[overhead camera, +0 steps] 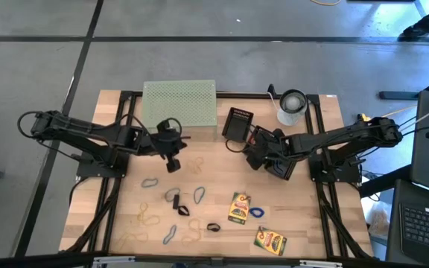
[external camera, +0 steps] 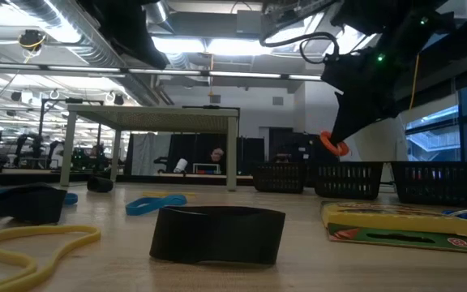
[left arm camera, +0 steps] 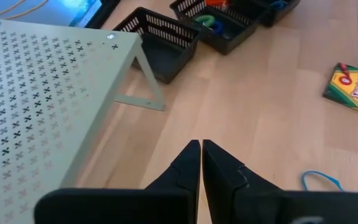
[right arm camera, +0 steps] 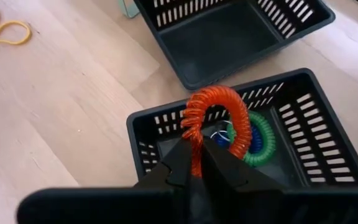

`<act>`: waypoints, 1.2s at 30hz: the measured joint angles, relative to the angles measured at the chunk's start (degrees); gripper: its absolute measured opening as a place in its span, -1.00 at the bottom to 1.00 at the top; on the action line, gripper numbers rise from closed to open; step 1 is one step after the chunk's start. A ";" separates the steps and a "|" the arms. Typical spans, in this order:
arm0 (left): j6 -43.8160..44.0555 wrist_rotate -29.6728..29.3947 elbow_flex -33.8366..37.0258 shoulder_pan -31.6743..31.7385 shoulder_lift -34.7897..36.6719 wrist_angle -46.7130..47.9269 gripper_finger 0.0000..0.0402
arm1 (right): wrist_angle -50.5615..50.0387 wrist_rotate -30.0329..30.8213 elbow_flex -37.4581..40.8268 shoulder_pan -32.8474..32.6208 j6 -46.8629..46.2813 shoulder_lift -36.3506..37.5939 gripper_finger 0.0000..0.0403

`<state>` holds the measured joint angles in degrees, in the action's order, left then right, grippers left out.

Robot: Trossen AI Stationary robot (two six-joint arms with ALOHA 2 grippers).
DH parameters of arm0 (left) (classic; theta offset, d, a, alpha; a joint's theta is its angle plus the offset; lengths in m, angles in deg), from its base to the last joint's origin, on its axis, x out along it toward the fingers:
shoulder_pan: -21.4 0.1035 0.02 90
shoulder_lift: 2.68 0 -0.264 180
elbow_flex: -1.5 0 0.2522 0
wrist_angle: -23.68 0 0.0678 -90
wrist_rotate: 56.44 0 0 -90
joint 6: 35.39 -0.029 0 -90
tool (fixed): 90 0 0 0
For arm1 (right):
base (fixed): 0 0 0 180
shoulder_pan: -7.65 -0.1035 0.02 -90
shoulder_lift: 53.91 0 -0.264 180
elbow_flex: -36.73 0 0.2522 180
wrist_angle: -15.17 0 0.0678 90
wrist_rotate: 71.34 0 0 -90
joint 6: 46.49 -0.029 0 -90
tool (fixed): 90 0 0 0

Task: Pick & Place Office Desk Supplies
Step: Put the orange spring keychain into the middle black bin, then put the blue spring keychain into the middle black bin

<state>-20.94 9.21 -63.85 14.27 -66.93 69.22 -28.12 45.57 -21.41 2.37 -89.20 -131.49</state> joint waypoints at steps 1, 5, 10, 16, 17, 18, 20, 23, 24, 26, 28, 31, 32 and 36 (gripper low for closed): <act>0.01 0.02 0.00 -0.09 0.00 0.01 -0.96 | -0.02 0.00 0.00 0.00 -0.30 0.00 -0.85; 0.01 0.05 0.00 -0.71 0.00 0.00 -0.96 | -0.06 0.01 0.00 0.00 -0.36 0.00 -0.77; 0.00 0.05 0.00 -1.26 0.00 -0.01 -0.95 | -0.10 0.48 0.00 0.00 -0.32 -0.02 -0.53; 0.01 0.05 0.00 -1.87 0.00 0.00 -0.94 | -0.30 -5.55 -0.89 0.02 -0.36 -0.02 -0.25; -0.01 0.05 0.00 -1.87 0.00 0.01 -0.94 | -0.31 -8.52 -1.60 0.02 -0.35 -0.02 -0.22; 0.00 0.05 0.00 -1.89 0.00 0.01 -0.95 | -0.23 -11.87 -2.44 -0.03 -0.36 -0.02 -0.20; 0.07 0.05 0.00 -1.87 0.00 0.14 -0.95 | 0.02 -17.67 -3.95 -0.77 -0.48 -0.02 -0.19; 1.04 0.05 0.00 -1.87 0.00 0.25 -0.96 | 0.57 -23.13 -4.95 -3.42 -1.72 -0.02 -0.19; 1.31 0.05 0.00 -1.87 0.00 0.29 -0.96 | 0.80 -24.45 -4.96 -4.55 -2.22 -0.02 -0.20; 1.45 0.05 0.00 -1.87 0.00 0.68 -0.95 | 0.71 -25.73 -4.93 -7.25 -4.15 -0.02 -0.22; 1.50 0.05 0.00 -1.87 0.00 1.30 -0.94 | 0.77 -26.08 -4.53 -10.38 -6.91 -0.02 -0.24; 2.53 0.05 0.00 -1.87 0.00 1.57 -0.94 | 0.57 -25.81 -3.90 -15.21 -9.84 -0.07 -0.26; 2.89 0.05 0.00 -1.87 0.00 1.58 -0.94 | 0.63 -25.12 -3.87 -16.80 -10.37 -0.07 -0.27; 3.44 0.04 0.00 -1.87 0.00 1.61 -0.96 | 1.06 -20.03 -3.80 -22.35 -9.62 -1.67 -0.29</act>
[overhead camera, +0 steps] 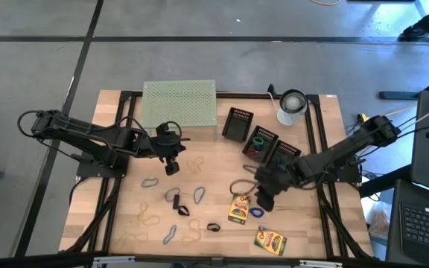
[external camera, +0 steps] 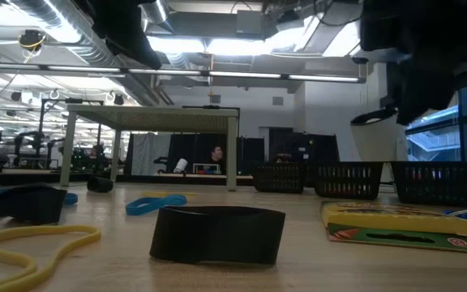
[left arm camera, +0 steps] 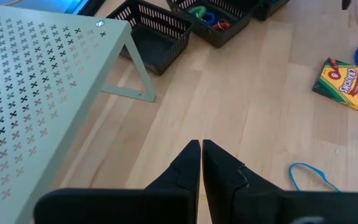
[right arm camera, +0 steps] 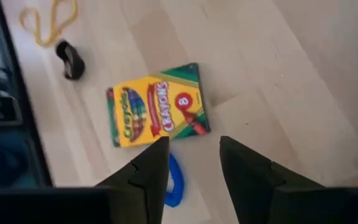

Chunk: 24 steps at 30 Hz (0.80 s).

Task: Pick & Place Office Desk Supplies
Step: Put the blue spring keychain into the middle black bin

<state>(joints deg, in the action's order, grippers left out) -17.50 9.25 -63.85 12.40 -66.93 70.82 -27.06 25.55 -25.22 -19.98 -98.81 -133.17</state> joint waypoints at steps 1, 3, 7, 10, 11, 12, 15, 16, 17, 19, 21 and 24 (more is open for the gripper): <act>0.00 0.00 0.00 0.00 0.00 0.00 -0.96 | 0.66 0.93 -0.02 -1.19 0.63 -0.74 -0.30; 0.00 0.02 0.00 0.00 -0.02 0.00 -0.96 | 1.64 1.51 0.00 -3.36 3.12 -3.02 -0.30; 0.00 0.02 0.00 0.00 -0.02 -0.03 -0.94 | 5.76 0.48 0.02 -6.09 9.81 -8.47 -0.30; 0.00 0.02 0.00 0.00 -0.02 0.04 -0.94 | 7.60 -1.74 0.02 -6.98 14.10 -12.59 -0.30; 0.00 0.02 0.00 0.00 -0.02 0.02 -0.94 | 7.47 -1.74 0.02 -7.14 15.14 -13.72 -0.30; 0.00 0.02 0.00 0.00 -0.02 0.05 -0.94 | 7.49 -1.72 0.02 -7.15 15.52 -14.82 -0.30; 0.00 0.02 0.00 0.00 -0.02 0.08 -0.95 | 7.50 -1.80 0.02 -7.11 15.48 -17.57 -0.30; 0.00 0.02 0.00 0.00 -0.02 0.11 -0.96 | 7.68 -1.87 -0.02 -7.11 15.48 -18.14 -0.30; 0.00 0.02 0.00 0.00 -0.02 0.13 -0.96 | 7.71 -1.89 -0.12 -7.11 15.50 -18.59 -0.30; 0.00 0.02 0.00 0.00 -0.02 0.13 -0.96 | 7.71 -1.80 -0.20 -7.11 15.49 -19.18 -0.30; -0.04 0.02 0.00 0.00 -0.02 0.13 -0.95 | 7.69 -0.92 -0.22 -7.13 15.47 -19.42 -0.30; -0.04 0.02 0.00 0.02 -0.02 0.13 -0.94 | 7.75 0.25 -0.20 -7.20 15.50 -19.53 -0.33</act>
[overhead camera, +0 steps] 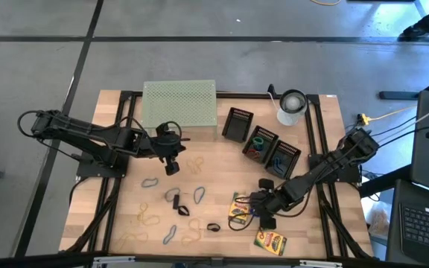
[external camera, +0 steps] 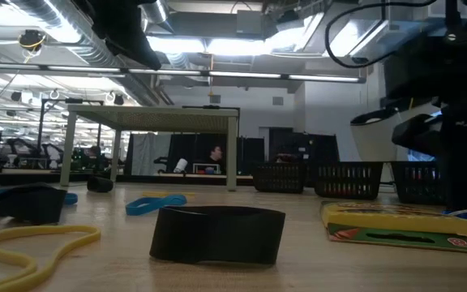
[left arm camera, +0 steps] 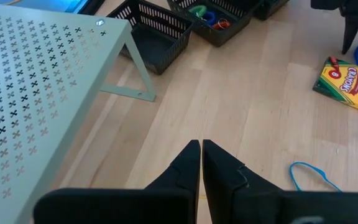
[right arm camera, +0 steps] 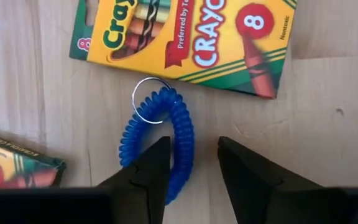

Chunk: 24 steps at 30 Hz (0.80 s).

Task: Pick & Place Office Desk Supplies
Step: Put the blue spring keychain into the middle black bin

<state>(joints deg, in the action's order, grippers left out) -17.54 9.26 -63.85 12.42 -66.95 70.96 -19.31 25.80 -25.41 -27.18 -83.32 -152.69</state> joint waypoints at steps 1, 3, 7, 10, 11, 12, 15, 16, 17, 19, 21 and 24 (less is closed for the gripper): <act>-0.02 0.00 0.00 0.00 0.00 -0.02 -0.94 | -0.03 -0.06 0.00 0.01 0.24 -0.01 -0.35; 0.00 -0.02 0.00 0.00 0.00 0.00 -0.94 | -0.33 -0.03 0.02 0.02 1.64 -0.07 -0.43; -0.04 -0.02 0.00 0.00 0.00 -0.01 -0.95 | -0.80 0.21 0.04 0.09 2.83 -0.13 -0.71; -0.05 -0.02 0.00 0.00 0.00 -0.02 -0.96 | -0.78 0.19 0.02 0.11 2.94 -0.13 -0.92; -0.11 -0.02 0.00 0.00 0.00 -0.02 -0.96 | -0.84 0.20 -0.01 0.11 3.02 -0.10 -0.94; -0.11 -0.02 0.00 0.00 0.00 -0.02 -0.95 | -1.07 0.14 -0.11 0.11 3.00 0.16 -0.93; -0.11 -0.02 0.00 0.00 0.00 -0.02 -0.94 | -4.15 -0.42 -1.04 0.13 3.89 1.70 -0.88; -0.12 -0.02 0.00 0.00 0.00 -0.02 -0.94 | -5.80 0.41 -1.43 0.11 4.65 2.67 -0.87; -0.10 -0.03 0.00 0.00 0.00 -0.02 -0.94 | -6.59 1.80 -2.40 0.11 5.69 3.65 -0.88; -0.07 -0.05 0.00 0.00 0.00 -0.05 -0.94 | -7.82 6.55 -4.55 0.11 7.26 6.35 -0.91; -0.09 -0.07 0.00 0.00 0.00 -0.11 -0.95 | -9.53 13.55 -5.95 0.14 9.01 8.53 -0.94; -0.02 -0.22 0.00 0.00 0.00 -0.52 -0.96 | -9.06 26.00 -8.61 0.65 11.87 11.66 -0.95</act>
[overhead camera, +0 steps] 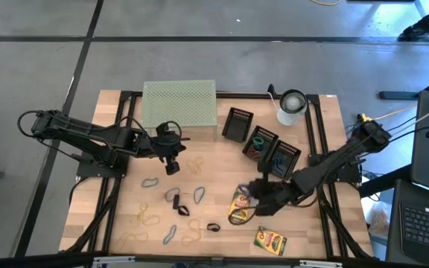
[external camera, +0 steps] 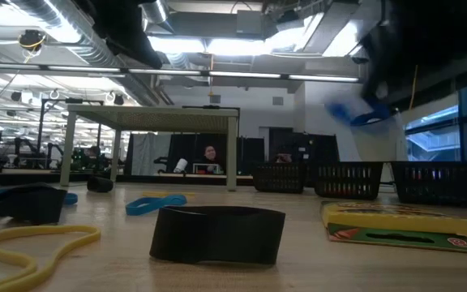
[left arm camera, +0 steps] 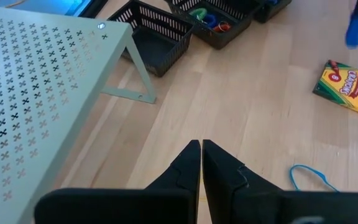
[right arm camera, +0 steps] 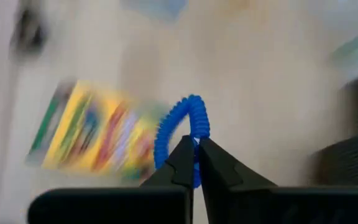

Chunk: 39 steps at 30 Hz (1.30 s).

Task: Pick & Place Office Desk Supplies
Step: Put the blue spring keychain into the middle black bin

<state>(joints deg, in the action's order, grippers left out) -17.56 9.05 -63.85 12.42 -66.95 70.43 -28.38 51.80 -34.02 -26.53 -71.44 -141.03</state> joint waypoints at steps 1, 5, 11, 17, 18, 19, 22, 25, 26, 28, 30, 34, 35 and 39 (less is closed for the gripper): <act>-0.01 -0.07 0.02 0.00 0.00 -0.01 -0.96 | 0.68 3.74 -1.11 0.28 0.54 0.85 -0.95; 0.00 -0.31 0.02 0.00 0.00 -0.24 -0.94 | 0.77 17.78 -4.81 2.02 3.95 2.50 -0.92; 0.00 -0.44 0.02 0.00 -0.01 -0.88 -0.94 | 5.41 29.79 -10.25 5.98 16.94 3.44 -0.91; -0.55 -1.14 0.02 0.00 0.00 -1.75 -0.96 | 14.07 19.63 -14.51 10.31 30.14 3.48 -0.91; -0.55 -1.43 0.02 0.00 0.00 -1.76 -0.95 | 15.30 16.71 -14.95 10.94 31.87 3.48 -0.91; -0.56 -1.53 0.02 0.00 0.00 -1.77 -0.95 | 16.27 14.05 -15.36 11.46 33.35 3.48 -0.91; -0.57 -1.53 0.02 0.00 0.00 -1.77 -0.94 | 17.70 8.10 -16.08 12.78 35.95 3.50 -0.91; -0.57 -1.53 0.02 0.00 0.00 -1.70 -0.94 | 17.02 8.07 -16.16 13.61 35.93 3.50 -0.91; -0.57 -1.53 0.02 0.00 0.00 -1.71 -0.94 | 16.11 8.77 -16.18 13.86 35.60 3.50 -0.91; -0.57 -1.51 0.02 0.00 0.00 -1.64 -0.95 | 12.97 9.89 -16.19 14.36 34.07 3.50 -0.91; -0.57 -1.53 0.02 0.00 0.00 -1.64 -0.96 | 7.60 9.78 -16.20 15.04 31.16 3.50 -0.91; -0.57 -1.53 0.02 0.00 0.00 -1.50 -0.95 | -5.59 9.33 -15.50 16.73 19.43 3.54 -0.91; -0.57 -1.53 0.02 0.00 0.00 -1.49 -0.95 | -8.46 9.39 -14.64 17.20 16.59 3.57 -0.91; -0.57 -1.51 0.02 0.00 0.00 -1.51 -0.94 | -14.68 9.36 -9.42 18.68 7.69 4.41 -0.91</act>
<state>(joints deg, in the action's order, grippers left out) -18.13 7.54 -63.83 12.42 -66.95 68.92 -43.06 61.16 -43.44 -7.85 -63.75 -136.62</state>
